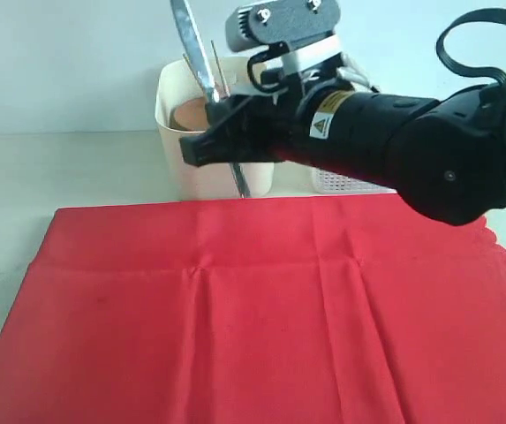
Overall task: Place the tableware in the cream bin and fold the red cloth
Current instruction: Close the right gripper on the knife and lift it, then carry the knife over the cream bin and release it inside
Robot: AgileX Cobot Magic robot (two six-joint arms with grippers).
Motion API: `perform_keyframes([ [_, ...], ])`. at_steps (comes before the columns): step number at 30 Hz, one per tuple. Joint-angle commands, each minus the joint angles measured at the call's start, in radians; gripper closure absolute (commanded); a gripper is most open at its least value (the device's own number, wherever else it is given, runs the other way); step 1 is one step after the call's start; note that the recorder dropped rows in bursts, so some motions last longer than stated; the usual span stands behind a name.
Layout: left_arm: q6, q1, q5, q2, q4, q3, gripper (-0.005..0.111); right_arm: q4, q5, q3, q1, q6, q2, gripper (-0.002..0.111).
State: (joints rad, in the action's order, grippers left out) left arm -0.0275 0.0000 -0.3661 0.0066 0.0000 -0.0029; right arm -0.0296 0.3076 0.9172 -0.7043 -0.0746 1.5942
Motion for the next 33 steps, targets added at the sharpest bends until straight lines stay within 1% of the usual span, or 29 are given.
perform_keyframes([
  [1,0.004,-0.001,0.013,-0.007,0.0,0.003,0.107,0.001,0.212,-0.001,0.075,-0.001,-0.001,0.108],
  [4,0.004,-0.001,0.013,-0.007,0.0,0.003,0.107,0.001,0.305,0.003,0.121,-0.024,0.02,0.108],
  [7,0.004,-0.001,0.013,-0.007,0.0,0.003,0.107,0.008,0.318,0.046,0.153,-0.024,0.062,0.108],
  [9,0.004,-0.001,0.013,-0.007,0.0,0.003,0.107,0.03,0.318,0.109,0.178,-0.024,0.123,0.108],
  [13,0.004,-0.001,0.013,-0.007,0.0,0.003,0.107,0.155,0.318,0.287,0.216,-0.057,0.291,0.108],
  [15,0.004,-0.001,0.013,-0.007,0.0,0.003,0.107,0.231,0.318,0.398,0.249,-0.148,0.406,0.108],
  [19,0.004,-0.001,0.013,-0.007,0.0,0.003,0.107,0.384,0.316,0.537,0.288,-0.285,0.55,0.108],
  [23,0.004,-0.001,0.013,-0.007,0.0,0.003,0.107,0.405,0.316,0.588,0.304,-0.261,0.634,0.108],
  [29,0.004,-0.001,0.013,-0.007,0.0,0.003,0.107,0.414,0.316,0.629,0.311,-0.225,0.699,0.108],
  [33,0.004,-0.001,0.013,-0.007,0.0,0.003,0.107,0.464,0.318,0.651,0.311,-0.222,0.734,0.108],
])
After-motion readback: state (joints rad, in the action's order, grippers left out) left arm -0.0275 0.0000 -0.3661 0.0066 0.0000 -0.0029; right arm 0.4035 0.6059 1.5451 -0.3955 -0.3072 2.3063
